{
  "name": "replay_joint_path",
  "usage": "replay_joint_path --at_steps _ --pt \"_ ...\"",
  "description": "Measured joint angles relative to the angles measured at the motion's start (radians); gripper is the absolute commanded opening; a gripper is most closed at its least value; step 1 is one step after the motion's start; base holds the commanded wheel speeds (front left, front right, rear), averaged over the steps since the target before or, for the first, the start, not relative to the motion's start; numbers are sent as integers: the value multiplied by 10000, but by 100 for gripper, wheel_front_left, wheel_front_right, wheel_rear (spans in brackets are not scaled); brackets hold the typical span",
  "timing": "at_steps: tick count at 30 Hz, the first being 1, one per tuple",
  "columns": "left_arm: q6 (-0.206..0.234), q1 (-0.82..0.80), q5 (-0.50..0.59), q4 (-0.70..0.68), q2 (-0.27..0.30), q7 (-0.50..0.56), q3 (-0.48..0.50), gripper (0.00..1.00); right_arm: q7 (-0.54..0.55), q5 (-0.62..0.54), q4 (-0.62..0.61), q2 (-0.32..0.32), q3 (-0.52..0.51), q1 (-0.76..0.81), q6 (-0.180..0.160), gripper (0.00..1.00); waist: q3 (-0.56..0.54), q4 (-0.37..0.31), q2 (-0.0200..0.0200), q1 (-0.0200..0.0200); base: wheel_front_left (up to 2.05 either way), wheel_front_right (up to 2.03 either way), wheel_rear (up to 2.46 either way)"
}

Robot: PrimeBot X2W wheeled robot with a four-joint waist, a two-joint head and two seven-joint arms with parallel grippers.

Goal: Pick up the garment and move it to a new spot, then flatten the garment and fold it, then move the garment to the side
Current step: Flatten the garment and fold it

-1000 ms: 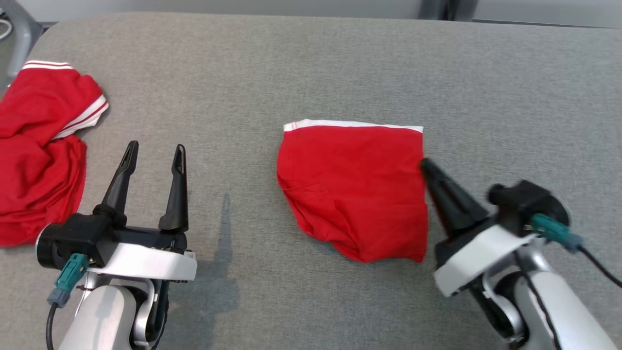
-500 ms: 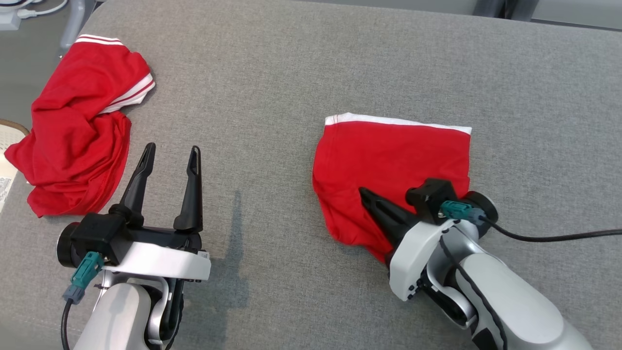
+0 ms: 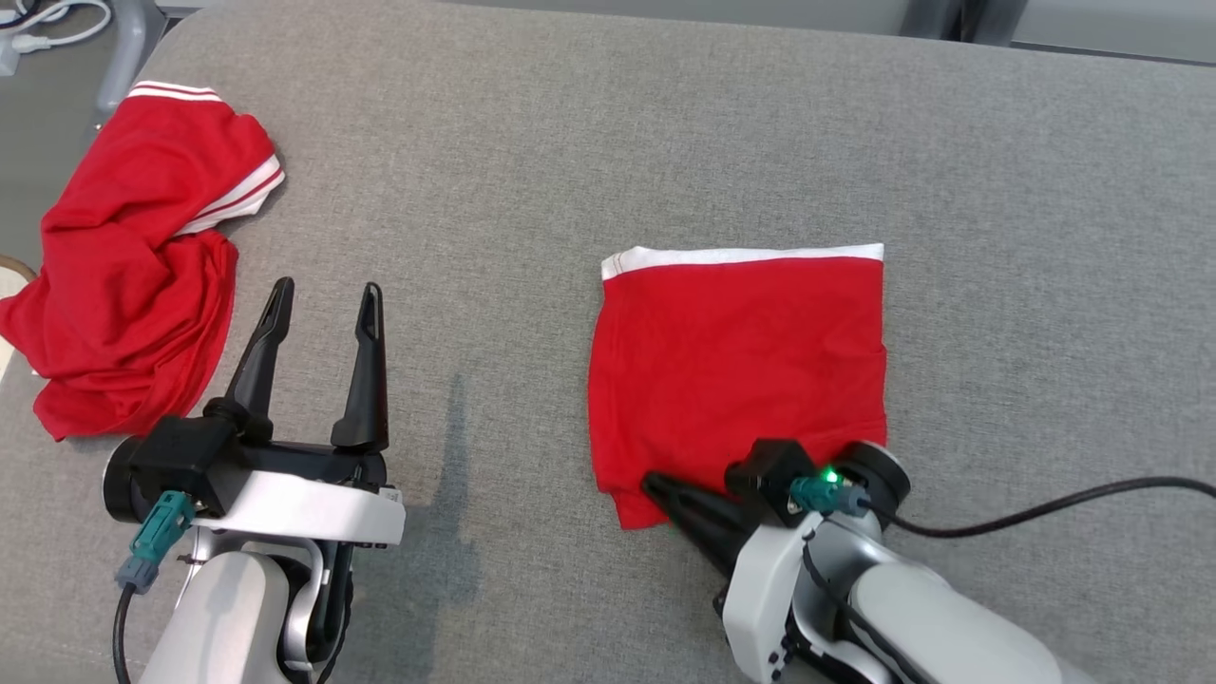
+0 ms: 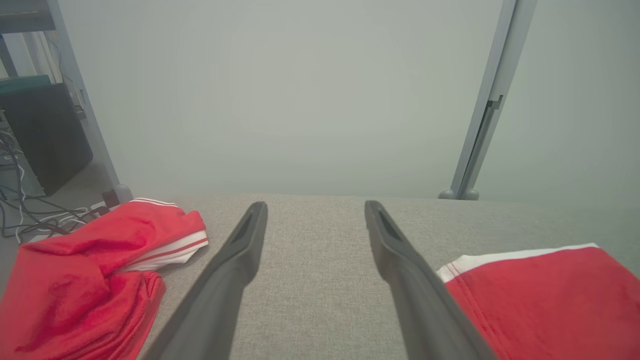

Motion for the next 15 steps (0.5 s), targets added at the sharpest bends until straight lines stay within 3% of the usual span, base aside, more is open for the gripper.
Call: replay_joint_path --at_steps 7,15 --pt "-10 26 56 -4 27 -2 84 100 -119 121 -694 -38 -61 761 0 0 -160 -211 0 0 0 0 0" --pt "81 270 125 -221 253 0 232 100 -767 -359 -2213 148 -2798 2020 0 0 -506 -681 0 0 0 0 0"
